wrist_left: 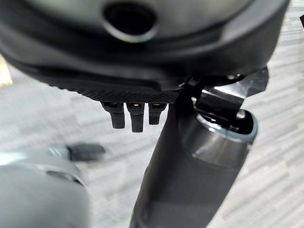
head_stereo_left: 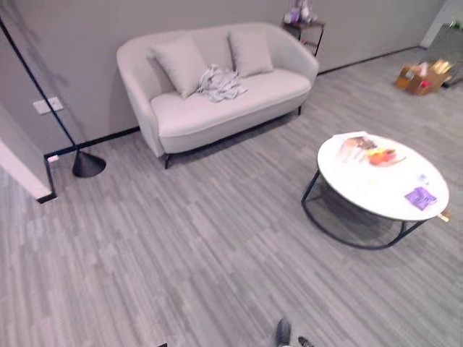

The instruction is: Hang the clothes on the sofa on the clothes rack.

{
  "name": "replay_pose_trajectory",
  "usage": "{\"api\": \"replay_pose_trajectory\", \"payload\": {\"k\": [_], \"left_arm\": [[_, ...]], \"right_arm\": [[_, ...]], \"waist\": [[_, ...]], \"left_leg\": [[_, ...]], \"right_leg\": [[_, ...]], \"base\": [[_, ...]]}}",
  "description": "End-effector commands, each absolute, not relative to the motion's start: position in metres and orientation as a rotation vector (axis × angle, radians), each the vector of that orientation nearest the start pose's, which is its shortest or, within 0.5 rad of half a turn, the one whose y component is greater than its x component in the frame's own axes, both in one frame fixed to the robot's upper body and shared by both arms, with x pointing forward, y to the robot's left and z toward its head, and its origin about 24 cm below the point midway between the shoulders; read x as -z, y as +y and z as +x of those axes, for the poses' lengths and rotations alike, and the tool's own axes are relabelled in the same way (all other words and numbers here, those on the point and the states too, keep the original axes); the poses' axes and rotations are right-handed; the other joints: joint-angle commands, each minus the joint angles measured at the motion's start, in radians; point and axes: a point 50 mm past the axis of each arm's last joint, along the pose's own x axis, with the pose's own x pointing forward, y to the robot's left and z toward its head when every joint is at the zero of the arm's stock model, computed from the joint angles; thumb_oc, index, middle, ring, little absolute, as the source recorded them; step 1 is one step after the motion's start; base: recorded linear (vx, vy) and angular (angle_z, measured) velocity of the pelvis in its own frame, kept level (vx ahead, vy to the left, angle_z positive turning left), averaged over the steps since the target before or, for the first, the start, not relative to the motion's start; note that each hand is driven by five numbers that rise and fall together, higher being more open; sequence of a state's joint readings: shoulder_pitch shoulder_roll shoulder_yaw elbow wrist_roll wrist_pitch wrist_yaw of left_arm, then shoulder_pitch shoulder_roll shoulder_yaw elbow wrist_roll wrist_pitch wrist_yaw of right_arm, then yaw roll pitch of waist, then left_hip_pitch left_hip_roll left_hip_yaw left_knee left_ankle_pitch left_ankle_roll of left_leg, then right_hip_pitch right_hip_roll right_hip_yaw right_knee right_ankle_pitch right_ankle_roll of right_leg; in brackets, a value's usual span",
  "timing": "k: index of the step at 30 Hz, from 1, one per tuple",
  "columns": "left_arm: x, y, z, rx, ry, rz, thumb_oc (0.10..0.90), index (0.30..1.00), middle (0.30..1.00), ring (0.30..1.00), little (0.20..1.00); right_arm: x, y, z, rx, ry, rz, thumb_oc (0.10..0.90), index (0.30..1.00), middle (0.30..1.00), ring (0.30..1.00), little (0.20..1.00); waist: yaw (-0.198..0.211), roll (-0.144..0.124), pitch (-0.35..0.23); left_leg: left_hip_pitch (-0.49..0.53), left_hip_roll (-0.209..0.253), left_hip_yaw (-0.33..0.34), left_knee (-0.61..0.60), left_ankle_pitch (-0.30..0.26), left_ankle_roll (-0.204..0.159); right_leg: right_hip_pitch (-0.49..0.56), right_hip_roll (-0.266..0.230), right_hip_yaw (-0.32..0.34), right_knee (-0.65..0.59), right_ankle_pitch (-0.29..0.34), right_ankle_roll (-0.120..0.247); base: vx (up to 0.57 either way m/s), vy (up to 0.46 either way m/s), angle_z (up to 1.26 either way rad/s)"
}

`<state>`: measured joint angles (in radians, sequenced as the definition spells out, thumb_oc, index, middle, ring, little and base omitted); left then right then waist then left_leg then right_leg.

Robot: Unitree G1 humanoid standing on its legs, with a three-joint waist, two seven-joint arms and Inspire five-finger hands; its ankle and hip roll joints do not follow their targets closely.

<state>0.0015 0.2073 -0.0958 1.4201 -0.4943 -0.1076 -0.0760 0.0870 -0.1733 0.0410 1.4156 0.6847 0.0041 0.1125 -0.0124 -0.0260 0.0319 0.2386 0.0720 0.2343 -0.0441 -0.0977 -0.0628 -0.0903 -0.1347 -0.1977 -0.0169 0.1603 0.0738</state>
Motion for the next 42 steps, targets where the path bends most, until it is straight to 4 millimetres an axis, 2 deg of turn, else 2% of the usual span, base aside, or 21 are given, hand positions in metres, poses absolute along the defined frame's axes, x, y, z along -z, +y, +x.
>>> {"api": "replay_pose_trajectory", "payload": {"k": [1, 5, 6, 7, 9, 10, 11, 14, 15, 19, 26, 27, 28, 29, 32, 34, 36, 38, 40, 41, 42], "left_arm": [[0.168, 0.212, 0.086, -0.309, 1.159, -0.246, 0.800, 0.900, 0.900, 0.900, 0.900], [0.169, 0.207, 0.083, -0.295, 1.176, -0.257, 0.800, 0.900, 0.900, 0.900, 0.900], [0.169, 0.207, 0.083, -0.295, 1.176, -0.257, 0.800, 0.900, 0.900, 0.900, 0.900], [0.168, 0.206, 0.089, -0.285, 1.158, -0.254, 0.800, 0.900, 0.900, 0.900, 0.900], [0.167, 0.206, 0.094, -0.294, 1.132, -0.273, 0.800, 0.900, 0.900, 0.900, 0.900], [0.167, 0.206, 0.094, -0.294, 1.132, -0.273, 0.800, 0.900, 0.900, 0.900, 0.900], [0.166, 0.209, 0.096, -0.325, 1.116, -0.302, 0.800, 0.900, 0.900, 0.900, 0.900], [0.166, 0.209, 0.097, -0.358, 1.101, -0.340, 0.800, 0.900, 0.900, 0.900, 0.900], [0.166, 0.211, 0.093, -0.399, 1.098, -0.384, 0.800, 0.900, 0.900, 0.900, 0.900], [0.168, 0.224, 0.072, -0.579, 1.105, -0.500, 0.800, 0.900, 0.900, 0.900, 0.900], [0.170, 0.239, 0.036, -0.787, 1.142, -0.584, 0.800, 0.900, 0.900, 0.900, 0.900], [0.169, 0.241, 0.034, -0.790, 1.151, -0.575, 0.800, 0.900, 0.900, 0.900, 0.900], [0.166, 0.251, 0.039, -0.759, 1.135, -0.518, 0.800, 0.900, 0.900, 0.900, 0.900], [0.166, 0.251, 0.039, -0.759, 1.135, -0.517, 0.800, 0.900, 0.900, 0.900, 0.900], [0.162, 0.262, 0.051, -0.714, 1.116, -0.448, 0.800, 0.900, 0.900, 0.900, 0.900], [0.159, 0.268, 0.061, -0.713, 1.091, -0.433, 0.800, 0.900, 0.900, 0.900, 0.900], [0.154, 0.276, 0.073, -0.709, 1.055, -0.418, 0.800, 0.900, 0.900, 0.900, 0.900], [0.152, 0.277, 0.082, -0.704, 1.022, -0.419, 0.800, 0.900, 0.900, 0.900, 0.900], [0.150, 0.279, 0.087, -0.725, 0.996, -0.420, 0.800, 0.900, 0.900, 0.900, 0.900], [0.148, 0.280, 0.094, -0.745, 0.960, -0.425, 0.800, 0.900, 0.900, 0.900, 0.900], [0.149, 0.279, 0.094, -0.710, 0.974, -0.407, 0.800, 0.900, 0.900, 0.900, 0.900]], "right_arm": [[0.169, -0.230, 0.063, 0.450, 1.202, 0.395, 0.800, 0.900, 0.900, 0.900, 0.900], [0.167, -0.232, 0.068, 0.407, 1.188, 0.341, 0.800, 0.900, 0.900, 0.900, 0.900], [0.167, -0.232, 0.068, 0.407, 1.188, 0.340, 0.800, 0.900, 0.900, 0.900, 0.900], [0.166, -0.236, 0.066, 0.402, 1.202, 0.311, 0.800, 0.900, 0.900, 0.900, 0.900], [0.166, -0.238, 0.064, 0.394, 1.210, 0.297, 0.800, 0.900, 0.900, 0.900, 0.900], [0.166, -0.238, 0.064, 0.394, 1.211, 0.297, 0.800, 0.900, 0.900, 0.900, 0.900], [0.166, -0.239, 0.061, 0.381, 1.217, 0.291, 0.800, 0.900, 0.900, 0.900, 0.900], [0.167, -0.235, 0.062, 0.339, 1.224, 0.281, 0.800, 0.900, 0.900, 0.900, 0.900], [0.167, -0.230, 0.066, 0.294, 1.215, 0.272, 0.800, 0.900, 0.900, 0.900, 0.900], [0.166, -0.213, 0.081, 0.160, 1.162, 0.249, 0.800, 0.900, 0.900, 0.900, 0.900], [0.164, -0.229, 0.078, 0.187, 1.172, 0.203, 0.800, 0.900, 0.900, 0.900, 0.900], [0.163, -0.234, 0.075, 0.191, 1.191, 0.181, 0.800, 0.900, 0.900, 0.900, 0.900], [0.163, -0.246, 0.066, 0.217, 1.252, 0.145, 0.800, 0.900, 0.900, 0.900, 0.900], [0.164, -0.245, 0.066, 0.217, 1.252, 0.146, 0.800, 0.900, 0.900, 0.900, 0.900], [0.159, -0.252, 0.079, 0.201, 1.225, 0.107, 0.800, 0.900, 0.900, 0.900, 0.900], [0.155, -0.252, 0.098, 0.183, 1.160, 0.093, 0.800, 0.900, 0.900, 0.900, 0.900], [0.146, -0.247, 0.124, 0.136, 1.052, 0.077, 0.800, 0.900, 0.900, 0.900, 0.900], [0.142, -0.244, 0.132, 0.105, 0.996, 0.076, 0.800, 0.900, 0.900, 0.900, 0.900], [0.142, -0.245, 0.130, 0.122, 0.990, 0.080, 0.800, 0.900, 0.900, 0.900, 0.900], [0.145, -0.243, 0.123, 0.134, 1.006, 0.094, 0.800, 0.900, 0.900, 0.900, 0.900], [0.151, -0.245, 0.102, 0.137, 1.072, 0.089, 0.800, 0.900, 0.900, 0.900, 0.900]], "waist": [[0.022, 0.012, 0.029], [0.044, -0.023, 0.043], [0.042, -0.019, 0.044], [0.059, -0.036, 0.062], [0.070, -0.043, 0.074], [0.069, -0.042, 0.074], [0.075, -0.048, 0.082], [0.086, -0.048, 0.087], [0.100, -0.033, 0.085], [0.134, -0.035, 0.080], [0.151, -0.066, 0.035], [0.155, -0.074, 0.021], [0.188, -0.131, -0.010], [0.188, -0.131, -0.010], [0.214, -0.169, -0.013], [0.205, -0.165, 0.014], [0.189, -0.131, 0.034], [0.151, -0.089, 0.054], [0.133, -0.075, 0.070], [0.123, -0.078, 0.083], [0.117, -0.097, 0.080]], "left_leg": [[-0.039, 0.154, -0.074, 0.109, 0.182, -0.023], [-0.142, 0.234, -0.089, 0.409, 0.332, -0.003], [-0.149, 0.240, -0.097, 0.423, 0.327, -0.008], [-0.235, 0.200, -0.107, 0.534, 0.267, 0.034], [-0.339, 0.096, -0.152, 0.557, 0.174, 0.046], [-0.340, 0.096, -0.153, 0.559, 0.173, 0.046], [-0.371, 0.028, -0.137, 0.446, 0.118, 0.046], [-0.416, -0.031, -0.121, 0.312, 0.115, 0.051], [-0.442, -0.079, -0.142, 0.148, 0.200, 0.042], [-0.460, -0.080, -0.124, -0.029, 0.277, 0.020], [-0.421, -0.069, -0.086, -0.041, 0.272, 0.028], [-0.426, -0.075, -0.093, -0.026, 0.277, 0.041], [-0.397, -0.123, -0.095, 0.015, 0.222, 0.064], [-0.397, -0.124, -0.094, 0.015, 0.222, 0.065], [-0.338, -0.171, -0.091, 0.022, 0.154, 0.115], [-0.276, -0.191, -0.098, 0.023, 0.117, 0.150], [-0.171, -0.184, -0.123, -0.028, 0.097, 0.177], [-0.128, -0.144, -0.172, -0.043, 0.094, 0.155], [-0.109, -0.120, -0.203, -0.041, 0.075, 0.128], [-0.086, -0.103, -0.223, -0.042, 0.045, 0.109], [-0.073, -0.093, -0.242, -0.026, 0.009, 0.101]], "right_leg": [[0.008, 0.037, -0.002, 0.070, -0.132, -0.008], [0.120, 0.108, -0.001, 0.010, -0.184, -0.083], [0.122, 0.114, -0.003, 0.010, -0.186, -0.085], [0.149, 0.116, 0.018, -0.004, -0.197, -0.101], [0.178, 0.111, 0.037, -0.030, -0.199, -0.093], [0.178, 0.111, 0.036, -0.030, -0.200, -0.093], [0.190, 0.103, 0.041, -0.037, -0.204, -0.079], [0.198, 0.104, 0.036, -0.028, -0.218, -0.075], [0.207, 0.131, 0.035, -0.025, -0.224, -0.078], [0.267, 0.166, 0.062, 0.022, -0.297, -0.086], [0.356, 0.139, 0.099, 0.066, -0.361, -0.059], [0.354, 0.135, 0.097, 0.085, -0.351, -0.054], [0.356, 0.077, 0.078, 0.167, -0.280, 0.001], [0.356, 0.076, 0.078, 0.167, -0.281, 0.001], [0.290, 0.023, 0.055, 0.411, -0.109, 0.083], [0.206, -0.027, 0.037, 0.619, -0.004, 0.106], [0.066, -0.076, -0.017, 0.777, -0.041, 0.078], [-0.006, -0.011, -0.026, 0.586, -0.167, 0.018], [-0.003, 0.030, 0.040, 0.271, -0.166, 0.021], [-0.007, 0.034, 0.134, 0.062, -0.099, 0.045], [-0.012, 0.038, 0.217, 0.037, -0.091, 0.048]], "base": [[0.24, -0.487, -0.04], [0.25, -0.480, -0.23], [0.18, -0.390, -0.28], [0.14, -0.238, -0.26], [0.13, -0.177, -0.08], [0.15, -0.098, -0.22], [0.16, -0.074, -0.26], [0.15, -0.053, -0.10], [0.26, -0.068, -0.15], [0.36, -0.040, -0.44], [0.45, 0.069, -0.40], [0.94, 0.229, 0.13], [0.72, 0.177, 0.24], [0.75, 0.178, 0.22], [0.40, 0.140, 0.40], [0.42, 0.186, 0.48], [0.47, 0.135, 0.11], [0.35, -0.145, 0.53], [0.35, -0.263, 1.12], [0.49, -0.351, 1.20], [0.40, -0.274, 1.05]]}}
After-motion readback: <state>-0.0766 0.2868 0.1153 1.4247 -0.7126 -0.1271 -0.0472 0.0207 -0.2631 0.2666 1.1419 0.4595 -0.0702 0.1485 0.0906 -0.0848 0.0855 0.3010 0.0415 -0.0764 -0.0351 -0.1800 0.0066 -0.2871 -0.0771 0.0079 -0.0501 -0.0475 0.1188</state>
